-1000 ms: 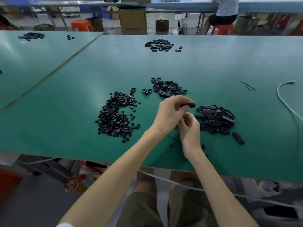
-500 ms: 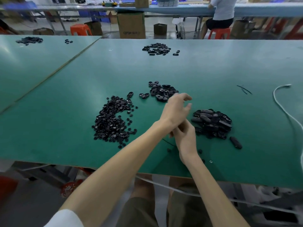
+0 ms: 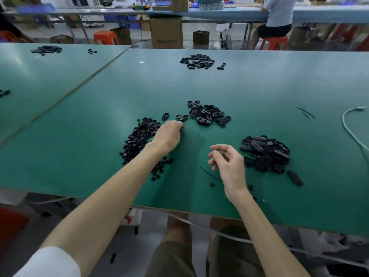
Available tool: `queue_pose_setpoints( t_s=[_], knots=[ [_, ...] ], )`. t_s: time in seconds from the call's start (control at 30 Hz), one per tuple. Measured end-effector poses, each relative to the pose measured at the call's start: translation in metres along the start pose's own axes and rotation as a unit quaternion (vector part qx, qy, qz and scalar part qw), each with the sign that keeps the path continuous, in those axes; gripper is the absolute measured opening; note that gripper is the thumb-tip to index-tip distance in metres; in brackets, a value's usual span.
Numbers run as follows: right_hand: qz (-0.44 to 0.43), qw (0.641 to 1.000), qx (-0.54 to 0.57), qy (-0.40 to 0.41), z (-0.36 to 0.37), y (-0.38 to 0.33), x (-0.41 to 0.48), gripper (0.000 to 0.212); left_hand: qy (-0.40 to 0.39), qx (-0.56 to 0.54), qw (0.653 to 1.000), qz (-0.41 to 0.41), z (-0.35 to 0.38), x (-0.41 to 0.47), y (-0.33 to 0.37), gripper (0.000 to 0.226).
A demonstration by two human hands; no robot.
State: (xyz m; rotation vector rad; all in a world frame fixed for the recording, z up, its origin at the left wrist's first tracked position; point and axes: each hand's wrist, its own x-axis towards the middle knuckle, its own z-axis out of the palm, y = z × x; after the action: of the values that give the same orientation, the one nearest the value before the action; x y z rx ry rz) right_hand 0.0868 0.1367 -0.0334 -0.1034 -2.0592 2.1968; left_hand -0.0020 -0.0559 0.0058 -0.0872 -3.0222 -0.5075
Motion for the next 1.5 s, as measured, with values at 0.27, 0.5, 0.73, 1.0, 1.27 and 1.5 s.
queue_pose_setpoints(
  t_s=[0.27,0.5,0.73,1.0,1.27,1.5],
  knots=[
    [-0.003,0.999,0.022,0.033,-0.002,0.002,0.001,0.012,0.047,-0.221,0.972,0.058,0.009,-0.030,0.039,0.023],
    [-0.006,1.000,0.027,0.004,-0.002,0.002,0.002,0.008,-0.056,-0.452,0.890,0.033,0.002,-0.064,0.043,0.018],
    [-0.014,0.999,0.024,-0.020,-0.003,0.002,0.001,0.006,-0.033,-0.396,0.918,0.002,-0.006,-0.069,0.028,0.013],
    [-0.017,0.999,0.026,-0.020,-0.003,0.003,0.001,0.012,-0.036,0.045,0.997,-0.050,-0.037,-0.058,-0.020,0.009],
    [-0.017,1.000,0.016,-0.021,-0.003,0.004,0.002,0.011,-0.090,0.004,0.996,-0.019,-0.044,-0.059,-0.021,0.006],
    [-0.019,0.999,0.008,-0.027,-0.004,0.005,0.000,0.010,-0.099,0.022,0.995,-0.008,-0.031,-0.063,-0.010,0.017]
  ],
)
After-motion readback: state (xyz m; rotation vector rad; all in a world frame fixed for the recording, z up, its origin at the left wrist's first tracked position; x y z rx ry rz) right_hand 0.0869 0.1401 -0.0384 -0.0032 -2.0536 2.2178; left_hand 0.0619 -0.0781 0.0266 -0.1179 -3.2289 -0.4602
